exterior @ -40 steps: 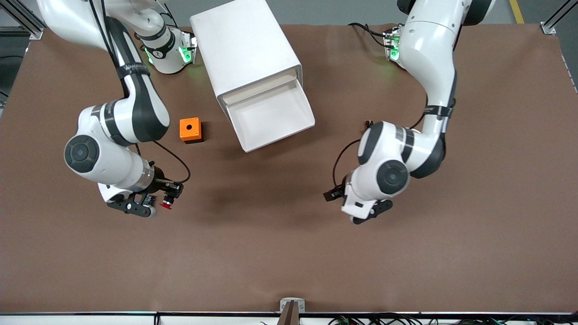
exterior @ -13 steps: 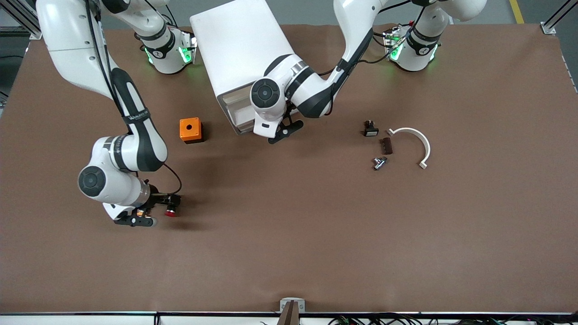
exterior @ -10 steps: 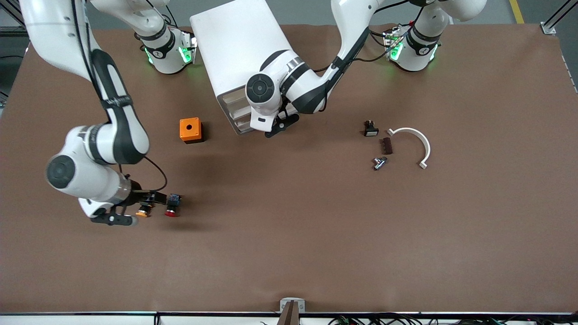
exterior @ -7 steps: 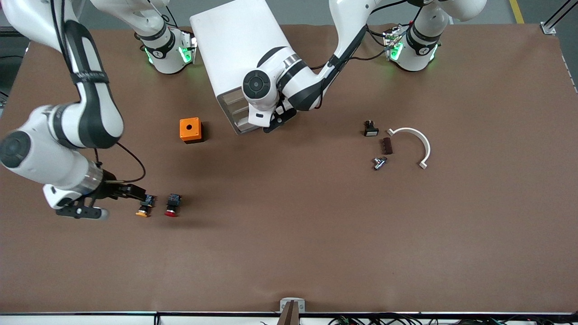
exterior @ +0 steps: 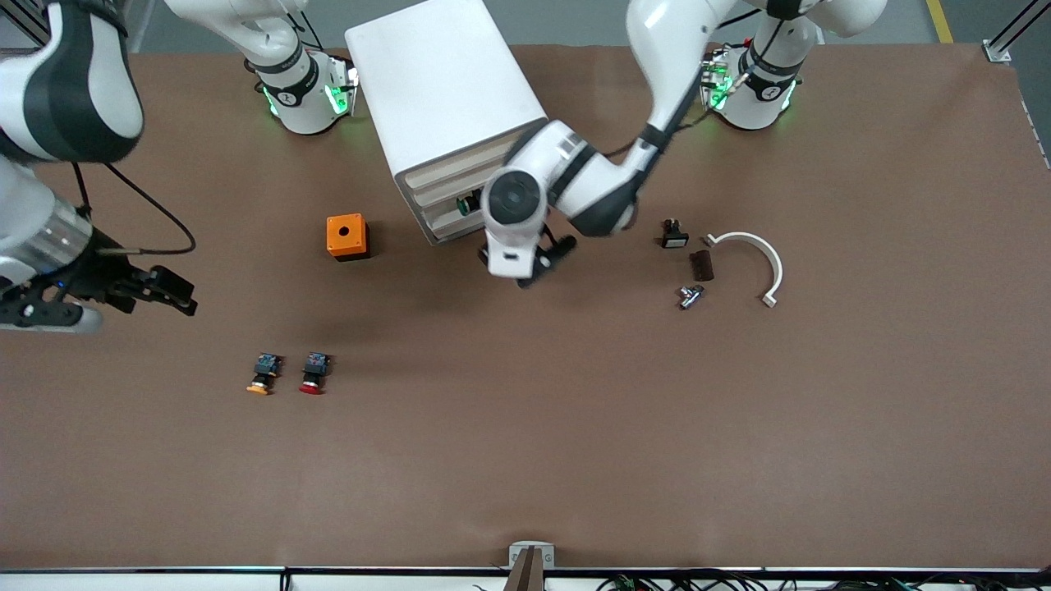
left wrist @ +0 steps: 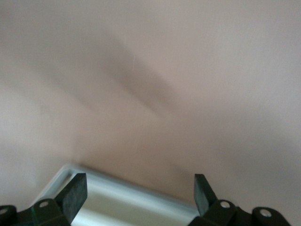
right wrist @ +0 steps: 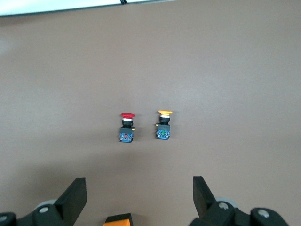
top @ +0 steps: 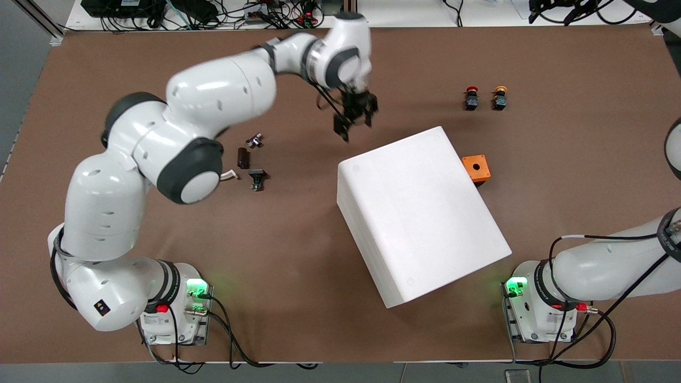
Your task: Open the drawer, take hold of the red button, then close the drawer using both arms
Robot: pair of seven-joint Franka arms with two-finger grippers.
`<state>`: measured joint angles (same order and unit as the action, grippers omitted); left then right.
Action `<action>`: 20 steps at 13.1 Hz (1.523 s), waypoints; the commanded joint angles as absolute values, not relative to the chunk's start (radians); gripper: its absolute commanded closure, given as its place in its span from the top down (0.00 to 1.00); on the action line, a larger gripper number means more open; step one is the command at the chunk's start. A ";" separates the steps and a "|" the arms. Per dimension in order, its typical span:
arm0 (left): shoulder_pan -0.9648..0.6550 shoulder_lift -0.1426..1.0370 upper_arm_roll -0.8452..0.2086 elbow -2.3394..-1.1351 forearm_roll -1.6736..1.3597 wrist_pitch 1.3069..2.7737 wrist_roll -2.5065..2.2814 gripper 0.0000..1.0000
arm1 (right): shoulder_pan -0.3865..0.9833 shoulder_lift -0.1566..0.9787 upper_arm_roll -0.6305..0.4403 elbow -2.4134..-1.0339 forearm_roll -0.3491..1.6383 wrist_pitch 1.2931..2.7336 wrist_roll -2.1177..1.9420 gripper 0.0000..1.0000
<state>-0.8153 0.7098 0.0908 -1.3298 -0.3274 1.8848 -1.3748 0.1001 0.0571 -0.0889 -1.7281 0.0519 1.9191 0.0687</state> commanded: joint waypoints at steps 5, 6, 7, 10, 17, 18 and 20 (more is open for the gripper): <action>-0.485 0.605 0.089 -1.313 -0.229 1.847 -1.028 1.00 | 0.094 -0.078 -0.086 -1.698 0.029 1.708 0.170 1.00; -0.457 0.594 0.087 -1.313 -0.177 1.836 -1.026 1.00 | 0.094 -0.077 -0.087 -1.674 0.029 1.671 0.172 1.00; -0.440 0.574 0.086 -1.313 -0.122 1.836 -1.019 1.00 | 0.092 -0.077 -0.087 -1.648 0.029 1.643 0.170 1.00; -0.436 0.451 0.086 -1.313 -0.057 1.791 -1.005 1.00 | 0.095 -0.075 -0.081 -1.606 0.023 1.585 0.170 1.00; -0.178 0.235 0.087 -1.312 -0.057 1.631 -0.461 1.00 | 0.094 -0.072 -0.078 -1.588 -0.037 1.535 0.172 1.00; -0.173 0.223 0.089 -1.312 -0.046 1.609 -0.399 1.00 | 0.091 -0.069 -0.083 -1.588 -0.034 1.540 0.172 1.00; -0.155 0.207 0.078 -1.313 -0.017 1.545 -0.336 1.00 | 0.086 -0.068 -0.086 -1.582 -0.043 1.549 0.170 1.00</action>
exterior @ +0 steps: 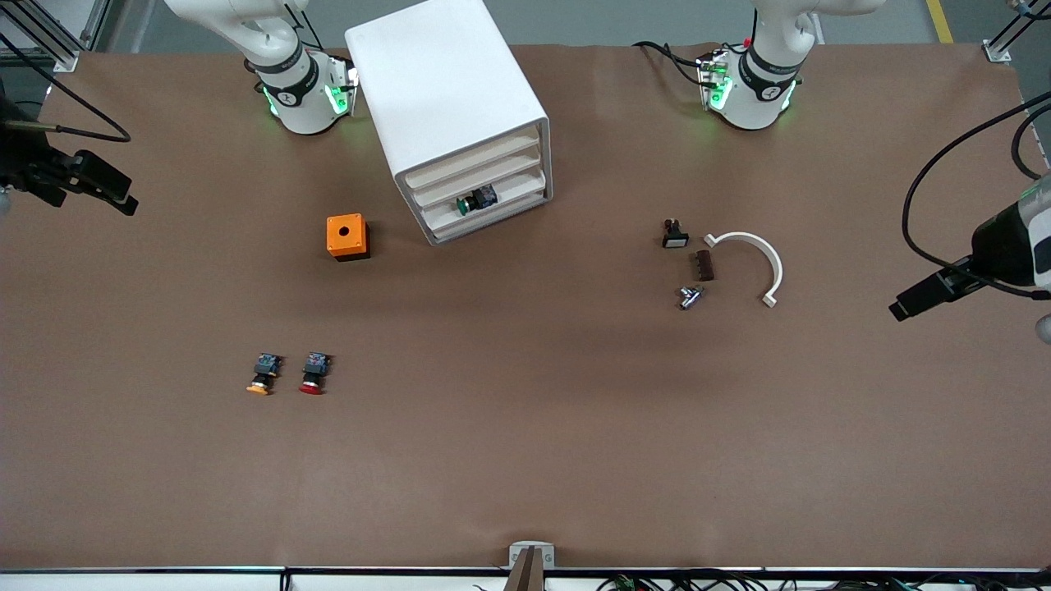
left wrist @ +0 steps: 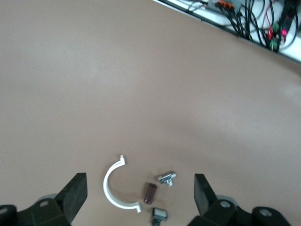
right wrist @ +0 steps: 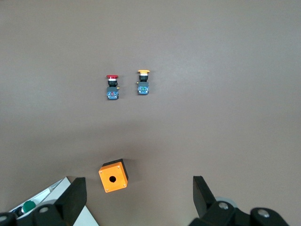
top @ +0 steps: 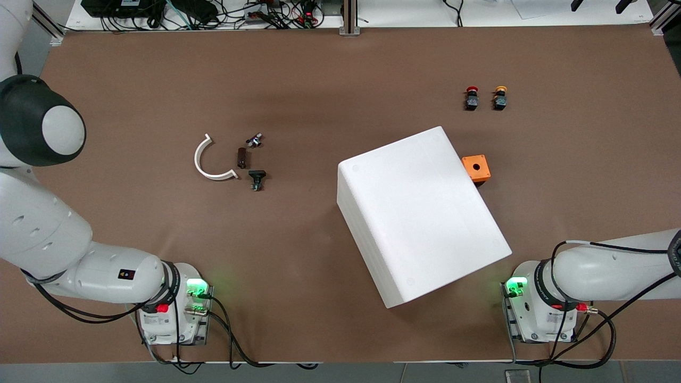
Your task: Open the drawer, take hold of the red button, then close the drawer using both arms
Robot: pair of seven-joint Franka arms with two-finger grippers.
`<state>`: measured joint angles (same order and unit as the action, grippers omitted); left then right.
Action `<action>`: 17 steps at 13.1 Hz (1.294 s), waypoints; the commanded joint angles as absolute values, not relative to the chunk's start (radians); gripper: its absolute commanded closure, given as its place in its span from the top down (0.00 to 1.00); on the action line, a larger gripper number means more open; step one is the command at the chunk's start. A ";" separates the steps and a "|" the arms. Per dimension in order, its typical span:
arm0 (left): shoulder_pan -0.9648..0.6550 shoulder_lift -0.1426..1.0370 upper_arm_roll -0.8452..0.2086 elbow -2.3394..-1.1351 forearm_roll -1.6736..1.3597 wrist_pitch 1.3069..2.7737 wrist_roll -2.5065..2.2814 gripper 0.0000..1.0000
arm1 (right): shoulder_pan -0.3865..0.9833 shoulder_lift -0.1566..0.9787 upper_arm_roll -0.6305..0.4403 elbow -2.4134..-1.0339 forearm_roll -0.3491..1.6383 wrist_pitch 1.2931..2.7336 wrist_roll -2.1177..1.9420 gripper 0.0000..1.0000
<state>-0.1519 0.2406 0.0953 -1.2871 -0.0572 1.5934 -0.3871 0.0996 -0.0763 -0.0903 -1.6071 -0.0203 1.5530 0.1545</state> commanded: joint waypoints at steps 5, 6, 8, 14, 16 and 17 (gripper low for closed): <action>-0.150 0.099 0.078 -1.383 0.011 1.439 -0.258 1.00 | 0.015 -0.060 -0.091 -1.583 -0.037 1.571 0.160 1.00; -0.132 0.080 0.077 -1.409 0.011 1.439 -0.229 1.00 | 0.014 -0.060 -0.091 -1.583 -0.035 1.569 0.160 1.00; -0.020 0.016 0.005 -1.506 0.000 1.457 -0.178 1.00 | 0.014 -0.061 -0.091 -1.582 -0.026 1.569 0.161 1.00; 0.005 -0.046 -0.025 -1.599 0.009 1.526 -0.183 1.00 | 0.014 -0.002 -0.089 -1.511 -0.025 1.560 0.160 1.00; 0.006 -0.049 -0.026 -1.600 0.011 1.519 -0.170 1.00 | 0.011 0.012 -0.089 -1.506 -0.028 1.560 0.150 1.00; 0.006 -0.051 -0.026 -1.601 0.011 1.517 -0.140 1.00 | 0.012 0.014 -0.089 -1.506 -0.026 1.560 0.150 1.00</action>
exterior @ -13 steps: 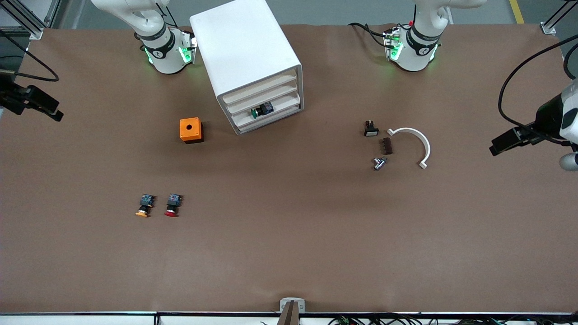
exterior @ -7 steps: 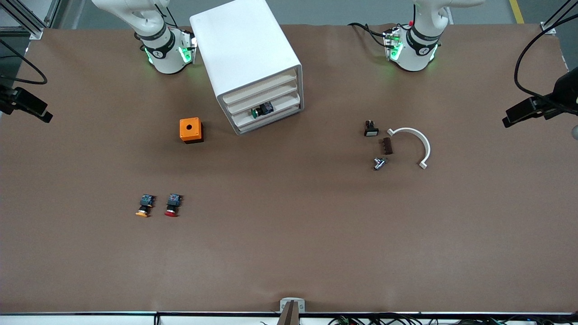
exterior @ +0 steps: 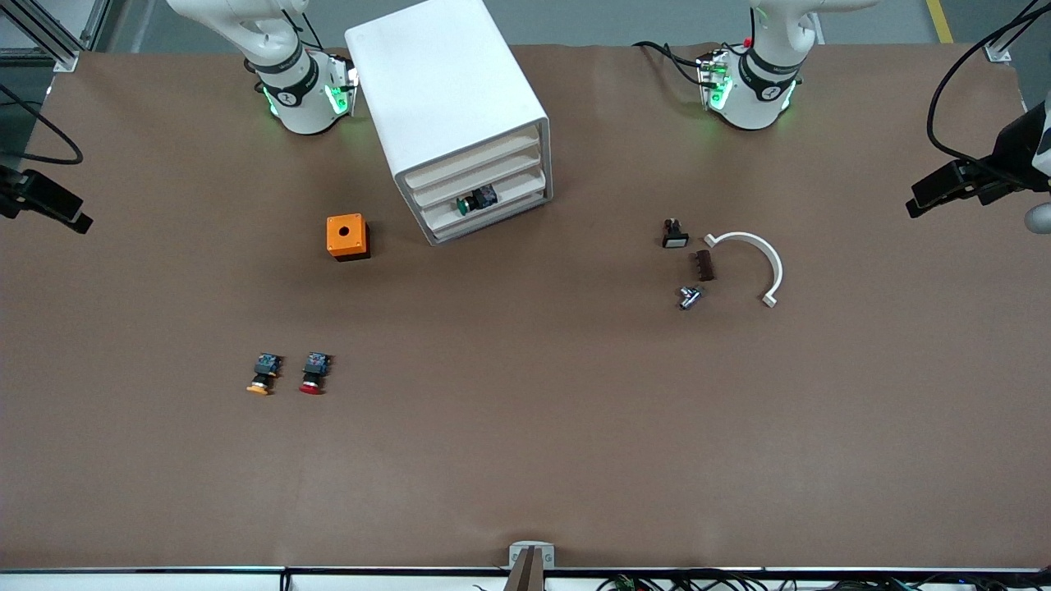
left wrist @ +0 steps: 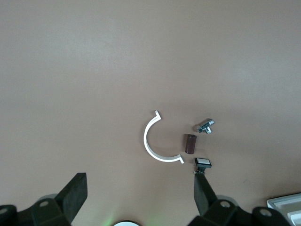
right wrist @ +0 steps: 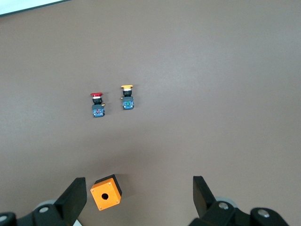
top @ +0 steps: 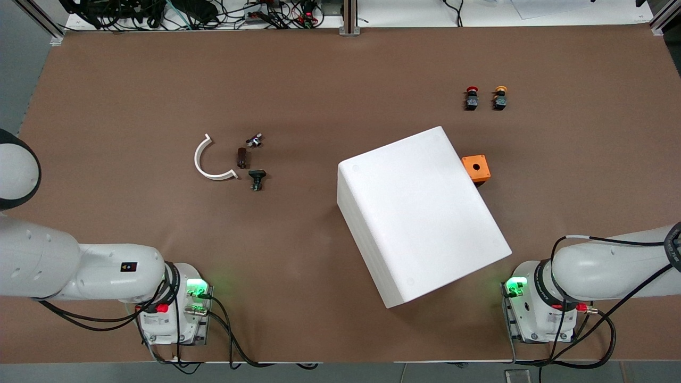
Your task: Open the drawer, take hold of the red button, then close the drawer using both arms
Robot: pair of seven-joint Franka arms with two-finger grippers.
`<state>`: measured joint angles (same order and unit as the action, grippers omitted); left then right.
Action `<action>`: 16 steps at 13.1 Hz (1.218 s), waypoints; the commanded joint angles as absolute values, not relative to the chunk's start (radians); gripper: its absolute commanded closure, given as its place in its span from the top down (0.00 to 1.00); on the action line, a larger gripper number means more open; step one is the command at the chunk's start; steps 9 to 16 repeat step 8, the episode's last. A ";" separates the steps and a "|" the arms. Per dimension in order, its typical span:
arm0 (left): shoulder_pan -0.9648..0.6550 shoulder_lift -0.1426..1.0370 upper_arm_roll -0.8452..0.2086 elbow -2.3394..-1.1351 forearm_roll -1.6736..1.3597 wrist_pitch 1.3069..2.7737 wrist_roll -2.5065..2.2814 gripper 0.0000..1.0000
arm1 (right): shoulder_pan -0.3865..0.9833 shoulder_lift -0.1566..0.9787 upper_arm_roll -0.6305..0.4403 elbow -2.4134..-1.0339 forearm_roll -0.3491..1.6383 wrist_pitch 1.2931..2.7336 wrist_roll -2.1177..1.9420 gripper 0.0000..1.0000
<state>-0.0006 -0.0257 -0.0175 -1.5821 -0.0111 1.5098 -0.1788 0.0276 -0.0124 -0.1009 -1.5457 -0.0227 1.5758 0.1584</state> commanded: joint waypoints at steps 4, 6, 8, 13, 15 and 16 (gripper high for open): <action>-0.002 -0.029 -0.026 -1.580 0.012 1.513 -0.117 1.00 | 0.023 0.014 -0.087 -1.506 -0.023 1.557 0.141 1.00; -0.003 -0.015 -0.026 -1.554 0.017 1.513 -0.118 1.00 | 0.018 0.014 -0.087 -1.508 -0.023 1.552 0.077 1.00; -0.006 -0.006 -0.026 -1.539 0.020 1.511 -0.123 1.00 | 0.017 0.014 -0.087 -1.508 -0.023 1.540 0.074 1.00; -0.006 -0.006 -0.026 -1.539 0.020 1.511 -0.123 1.00 | 0.017 0.014 -0.087 -1.508 -0.023 1.540 0.074 1.00; -0.006 -0.006 -0.026 -1.539 0.020 1.511 -0.123 1.00 | 0.017 0.014 -0.087 -1.508 -0.023 1.540 0.074 1.00; -0.006 -0.006 -0.026 -1.539 0.020 1.511 -0.123 1.00 | 0.017 0.014 -0.087 -1.508 -0.023 1.540 0.074 1.00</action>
